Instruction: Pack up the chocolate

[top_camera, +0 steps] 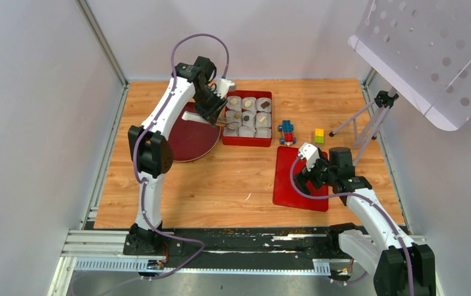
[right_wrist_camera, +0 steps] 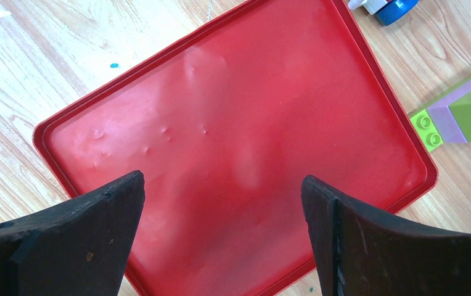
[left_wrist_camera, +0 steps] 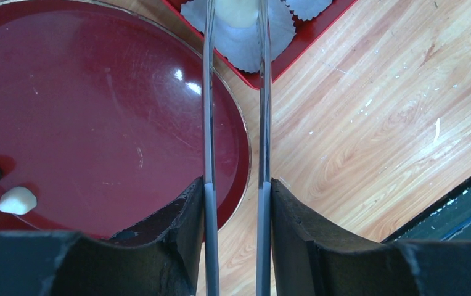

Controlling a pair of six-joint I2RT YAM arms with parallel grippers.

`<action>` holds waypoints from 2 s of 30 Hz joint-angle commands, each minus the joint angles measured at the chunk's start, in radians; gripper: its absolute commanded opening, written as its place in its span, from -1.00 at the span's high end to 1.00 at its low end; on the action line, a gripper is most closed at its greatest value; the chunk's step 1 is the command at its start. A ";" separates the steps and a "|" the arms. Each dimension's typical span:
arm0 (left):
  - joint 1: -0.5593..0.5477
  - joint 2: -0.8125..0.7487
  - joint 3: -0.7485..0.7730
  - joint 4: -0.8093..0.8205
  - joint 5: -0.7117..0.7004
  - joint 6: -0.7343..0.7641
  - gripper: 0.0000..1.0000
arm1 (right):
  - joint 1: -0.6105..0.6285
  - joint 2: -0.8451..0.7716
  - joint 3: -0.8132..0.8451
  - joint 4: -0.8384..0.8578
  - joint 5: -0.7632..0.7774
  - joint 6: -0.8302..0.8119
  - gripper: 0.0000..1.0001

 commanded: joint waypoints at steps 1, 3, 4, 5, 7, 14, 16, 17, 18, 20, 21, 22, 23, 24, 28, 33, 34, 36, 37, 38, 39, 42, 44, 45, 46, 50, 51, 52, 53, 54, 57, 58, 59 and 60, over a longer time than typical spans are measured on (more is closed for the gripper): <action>-0.004 -0.034 0.039 -0.012 0.009 0.002 0.05 | -0.006 -0.018 0.001 0.029 -0.007 -0.016 -0.96; -0.004 -0.035 0.040 -0.009 0.016 -0.006 0.03 | -0.006 -0.019 0.000 0.029 -0.007 -0.014 -0.96; -0.005 -0.036 0.042 -0.007 0.019 -0.011 0.03 | -0.006 -0.021 0.001 0.028 -0.007 -0.014 -0.96; -0.005 -0.037 0.043 -0.007 0.022 -0.013 0.03 | -0.006 -0.023 0.000 0.028 -0.007 -0.016 -0.96; -0.004 -0.038 0.046 -0.007 0.025 -0.016 0.00 | -0.006 -0.027 -0.001 0.027 -0.006 -0.015 -0.96; -0.003 -0.076 0.067 -0.001 -0.022 0.001 0.10 | -0.006 -0.038 -0.003 0.024 -0.006 -0.016 -0.96; 0.007 -0.102 0.063 0.012 -0.059 0.008 0.14 | -0.006 -0.040 -0.001 0.022 -0.004 -0.017 -0.96; 0.017 -0.117 0.057 0.020 -0.070 0.006 0.15 | -0.006 -0.041 -0.001 0.022 -0.004 -0.016 -0.96; 0.031 -0.133 0.049 0.030 -0.073 0.000 0.17 | -0.006 -0.040 -0.002 0.022 -0.004 -0.017 -0.96; 0.062 -0.161 0.036 0.042 -0.078 -0.011 0.17 | -0.005 -0.040 -0.001 0.021 -0.005 -0.018 -0.96; 0.077 -0.173 0.029 0.046 -0.093 -0.015 0.16 | -0.006 -0.040 -0.001 0.022 -0.006 -0.018 -0.96; 0.095 -0.185 0.018 0.050 -0.111 -0.016 0.16 | -0.006 -0.038 0.000 0.021 -0.006 -0.018 -0.96; 0.114 -0.196 0.005 0.053 -0.131 -0.018 0.14 | -0.006 -0.036 0.000 0.020 -0.007 -0.017 -0.96; 0.133 -0.205 -0.010 0.057 -0.154 -0.020 0.11 | -0.006 -0.035 0.001 0.020 -0.009 -0.019 -0.96; 0.249 -0.250 -0.117 0.104 -0.231 -0.042 0.01 | -0.006 -0.031 0.002 0.020 -0.012 -0.020 -0.96; 0.367 -0.280 -0.238 0.178 -0.260 -0.050 0.01 | -0.006 -0.028 -0.001 0.024 -0.012 -0.018 -0.96; 0.376 -0.276 -0.243 0.182 -0.268 -0.054 0.01 | -0.006 -0.025 0.000 0.025 -0.012 -0.018 -0.96; 0.409 -0.260 -0.243 0.181 -0.275 -0.057 0.01 | -0.006 -0.022 0.000 0.024 -0.013 -0.017 -0.96; 0.417 -0.250 -0.244 0.183 -0.276 -0.061 0.00 | -0.006 -0.019 0.001 0.024 -0.013 -0.018 -0.96; 0.422 -0.244 -0.243 0.184 -0.289 -0.064 -0.01 | -0.006 -0.020 0.002 0.024 -0.013 -0.018 -0.96; 0.424 -0.238 -0.242 0.187 -0.305 -0.067 -0.02 | -0.006 -0.018 0.002 0.025 -0.012 -0.018 -0.96; 0.426 -0.219 -0.243 0.195 -0.314 -0.072 -0.05 | -0.006 -0.018 0.002 0.025 -0.012 -0.017 -0.96; 0.428 -0.202 -0.237 0.189 -0.305 -0.071 -0.05 | -0.006 -0.016 0.004 0.023 -0.010 -0.016 -0.96; 0.428 -0.191 -0.231 0.183 -0.302 -0.071 -0.06 | -0.006 -0.014 0.007 0.022 -0.010 -0.016 -0.96; 0.429 -0.183 -0.227 0.178 -0.302 -0.071 -0.06 | -0.006 -0.014 0.008 0.022 -0.010 -0.016 -0.96; 0.431 -0.159 -0.225 0.174 -0.309 -0.071 -0.07 | -0.006 -0.011 0.011 0.018 -0.007 -0.016 -0.96; 0.431 -0.154 -0.226 0.174 -0.309 -0.073 -0.07 | -0.006 -0.010 0.012 0.018 -0.007 -0.016 -0.96; 0.431 -0.150 -0.226 0.175 -0.309 -0.073 -0.07 | -0.006 -0.010 0.012 0.017 -0.007 -0.017 -0.96; 0.431 -0.144 -0.226 0.178 -0.309 -0.074 -0.07 | -0.007 -0.008 0.014 0.016 -0.007 -0.017 -0.96; 0.432 -0.140 -0.225 0.180 -0.309 -0.075 -0.07 | -0.006 -0.007 0.015 0.016 -0.007 -0.017 -0.96; 0.432 -0.121 -0.218 0.180 -0.298 -0.077 -0.07 | -0.007 0.001 0.020 0.011 -0.007 -0.017 -0.96; 0.433 -0.114 -0.217 0.179 -0.299 -0.078 -0.07 | -0.007 0.002 0.022 0.011 -0.007 -0.018 -0.96; 0.432 -0.109 -0.214 0.179 -0.301 -0.078 -0.07 | -0.007 0.003 0.023 0.009 -0.007 -0.017 -0.96; 0.433 -0.104 -0.211 0.178 -0.305 -0.079 -0.07 | -0.007 0.003 0.025 0.008 -0.007 -0.017 -0.96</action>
